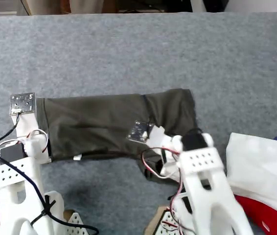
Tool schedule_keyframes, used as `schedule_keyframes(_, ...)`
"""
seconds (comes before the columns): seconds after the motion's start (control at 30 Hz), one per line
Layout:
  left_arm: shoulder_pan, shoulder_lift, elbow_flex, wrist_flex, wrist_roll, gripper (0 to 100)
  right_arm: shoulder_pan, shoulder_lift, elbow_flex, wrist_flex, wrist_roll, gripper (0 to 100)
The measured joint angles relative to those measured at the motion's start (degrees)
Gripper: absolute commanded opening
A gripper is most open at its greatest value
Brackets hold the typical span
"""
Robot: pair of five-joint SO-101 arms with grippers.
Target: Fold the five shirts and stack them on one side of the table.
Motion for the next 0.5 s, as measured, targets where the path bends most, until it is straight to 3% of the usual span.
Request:
schedule_keyframes(0.2, 0.0, 0.0, 0.3, 0.0, 0.0, 2, 1.2, -6.7, -1.8, -1.0, -0.4, 0.4)
schedule_keyframes(0.5, 0.0, 0.0, 2.3, 0.0, 0.0, 2, 1.3, 12.5, -1.8, -14.7, -2.3, 0.4)
